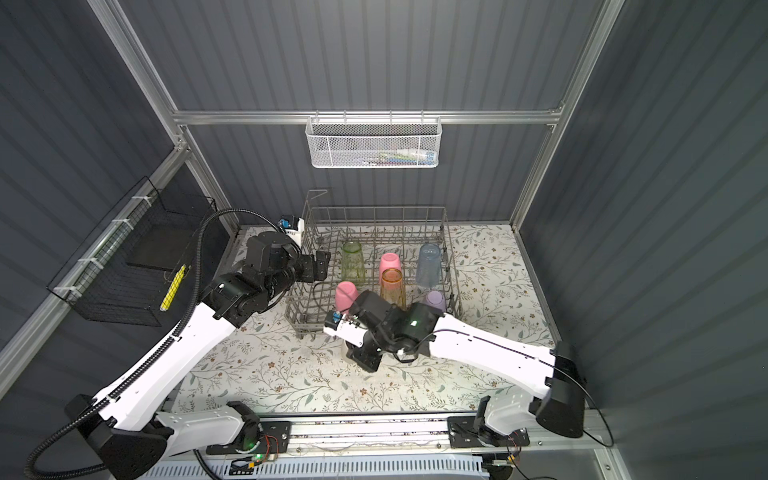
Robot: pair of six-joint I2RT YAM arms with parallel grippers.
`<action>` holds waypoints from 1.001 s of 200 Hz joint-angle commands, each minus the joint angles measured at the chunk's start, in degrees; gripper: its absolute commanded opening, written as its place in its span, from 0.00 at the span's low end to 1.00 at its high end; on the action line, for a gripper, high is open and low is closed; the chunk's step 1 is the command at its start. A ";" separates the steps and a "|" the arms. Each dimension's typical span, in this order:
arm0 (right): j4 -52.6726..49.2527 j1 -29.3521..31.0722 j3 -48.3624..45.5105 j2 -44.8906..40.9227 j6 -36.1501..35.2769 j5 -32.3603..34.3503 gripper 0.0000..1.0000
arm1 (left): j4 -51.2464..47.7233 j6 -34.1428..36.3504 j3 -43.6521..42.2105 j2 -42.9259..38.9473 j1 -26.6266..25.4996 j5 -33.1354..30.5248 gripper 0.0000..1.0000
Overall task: Load the cups into the dish rack
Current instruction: 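Close the right gripper on the beige cup's rim and lift it, then carry the beige cup over the rack toward the left gripper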
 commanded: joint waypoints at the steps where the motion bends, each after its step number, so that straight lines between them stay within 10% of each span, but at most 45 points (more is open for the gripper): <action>1: 6.33 -5.51 -0.88 -6.84 2.70 -11.52 0.00 | 1.26 -0.66 0.30 -0.98 0.33 2.20 0.93; 69: 33.89 -23.54 -7.32 -13.55 25.12 -29.70 0.00 | 10.41 0.75 -3.24 -0.85 0.33 15.92 0.93; 200: 84.08 -37.93 -21.62 -5.35 62.43 -43.83 0.00 | 35.27 -12.02 -11.55 -1.41 8.23 53.15 0.92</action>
